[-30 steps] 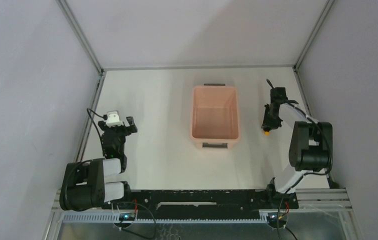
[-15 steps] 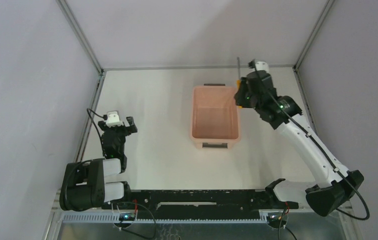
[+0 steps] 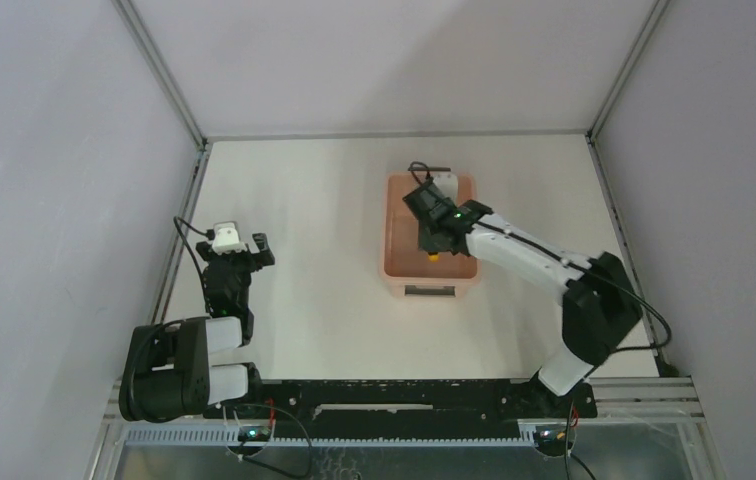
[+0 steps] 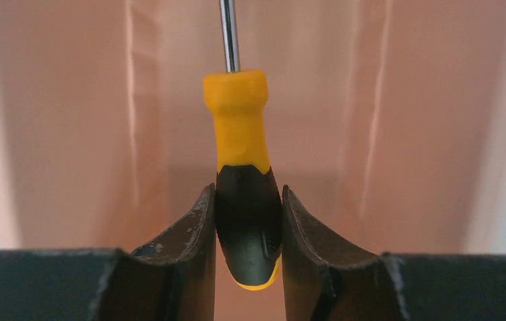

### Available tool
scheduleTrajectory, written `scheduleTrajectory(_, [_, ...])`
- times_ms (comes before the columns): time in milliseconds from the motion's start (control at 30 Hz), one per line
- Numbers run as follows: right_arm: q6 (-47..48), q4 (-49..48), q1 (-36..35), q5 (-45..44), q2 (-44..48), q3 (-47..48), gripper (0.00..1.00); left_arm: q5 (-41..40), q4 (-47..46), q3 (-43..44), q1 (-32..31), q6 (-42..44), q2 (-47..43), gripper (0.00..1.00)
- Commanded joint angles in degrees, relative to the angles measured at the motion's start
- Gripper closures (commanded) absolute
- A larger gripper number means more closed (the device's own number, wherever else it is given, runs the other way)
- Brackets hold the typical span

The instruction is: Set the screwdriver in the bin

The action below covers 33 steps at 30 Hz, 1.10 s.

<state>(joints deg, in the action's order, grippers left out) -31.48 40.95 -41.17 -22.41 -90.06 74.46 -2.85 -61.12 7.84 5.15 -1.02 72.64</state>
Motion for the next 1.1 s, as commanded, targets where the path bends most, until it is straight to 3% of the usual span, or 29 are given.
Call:
scheduleTrajectory(0, [-5.5, -5.1, -1.6, -1.3, -5.2, -1.6, 1.0, -0.7, -1.0, 2.4, -0.3, 0.5, -0.6, 0.0])
scheduleTrajectory(133, [-7.3, -7.0, -1.5, 0.2, -11.2, -2.6, 0.96, -0.7, -1.0, 2.4, -0.3, 0.6, -0.6, 0.0])
scheduleTrajectory(233, [-7.1, -7.9, -1.6, 1.1, -14.3, -2.7, 0.85, -0.6, -1.0, 2.4, -0.3, 0.5, -0.6, 0.0])
scheduleTrajectory(433, [-6.5, -8.3, -1.6, 1.3, -15.0, -4.0, 0.46, -0.6, -1.0, 2.4, -0.3, 0.5, -0.5, 0.0])
scheduleTrajectory(467, [-6.2, -8.2, -1.6, 1.0, -14.3, -4.0, 0.36, -0.6, -1.0, 2.4, -0.4, 0.5, -0.5, 0.0])
scheduleTrajectory(533, [-5.3, -7.8, -1.6, 0.7, -12.4, -3.9, 0.04, -0.7, -1.0, 2.4, -0.3, 0.5, -0.6, 0.0])
scheduleTrajectory(567, [-5.0, -7.7, -1.6, 0.4, -11.2, -3.9, 0.01, -0.7, -1.0, 2.4, -0.3, 0.5, -0.6, 0.0])
scheduleTrajectory(900, [1.9, -3.8, -1.0, -5.3, 6.6, -1.2, 0.0, -0.7, -1.0, 2.4, -0.3, 0.5, -0.6, 0.0])
scheduleTrajectory(1067, [6.3, -0.9, 6.8, -6.5, 14.4, -3.4, 0.0, -0.7, -1.0, 2.4, -0.3, 0.5, -0.5, 0.0])
